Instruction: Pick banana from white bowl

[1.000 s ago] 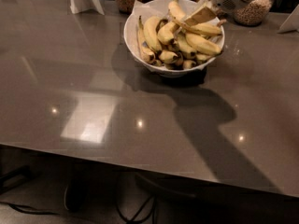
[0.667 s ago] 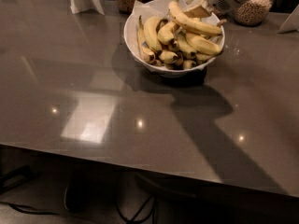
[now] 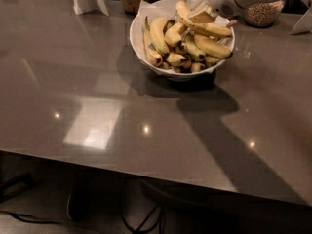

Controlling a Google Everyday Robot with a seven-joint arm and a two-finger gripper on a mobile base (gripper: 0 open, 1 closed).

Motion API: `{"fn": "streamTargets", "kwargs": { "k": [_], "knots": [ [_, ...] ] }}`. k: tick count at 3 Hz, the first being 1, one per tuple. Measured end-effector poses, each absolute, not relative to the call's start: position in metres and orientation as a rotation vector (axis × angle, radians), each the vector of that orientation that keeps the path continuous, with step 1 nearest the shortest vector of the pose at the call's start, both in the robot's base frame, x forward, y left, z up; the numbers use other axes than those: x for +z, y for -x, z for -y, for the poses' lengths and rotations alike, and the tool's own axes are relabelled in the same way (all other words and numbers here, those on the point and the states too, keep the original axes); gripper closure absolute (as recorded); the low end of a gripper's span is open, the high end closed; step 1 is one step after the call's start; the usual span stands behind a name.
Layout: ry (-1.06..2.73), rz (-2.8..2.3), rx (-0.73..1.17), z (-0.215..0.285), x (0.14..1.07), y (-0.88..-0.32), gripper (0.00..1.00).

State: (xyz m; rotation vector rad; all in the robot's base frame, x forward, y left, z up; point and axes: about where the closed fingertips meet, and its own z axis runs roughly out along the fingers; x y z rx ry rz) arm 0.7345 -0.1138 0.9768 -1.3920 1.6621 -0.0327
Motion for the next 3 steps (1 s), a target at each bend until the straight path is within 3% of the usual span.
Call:
{"fn": "streamTargets", "kwargs": {
  "k": [3],
  "knots": [
    [1.383, -1.718, -0.018, 0.116, 0.957, -0.746, 0.49]
  ]
}}
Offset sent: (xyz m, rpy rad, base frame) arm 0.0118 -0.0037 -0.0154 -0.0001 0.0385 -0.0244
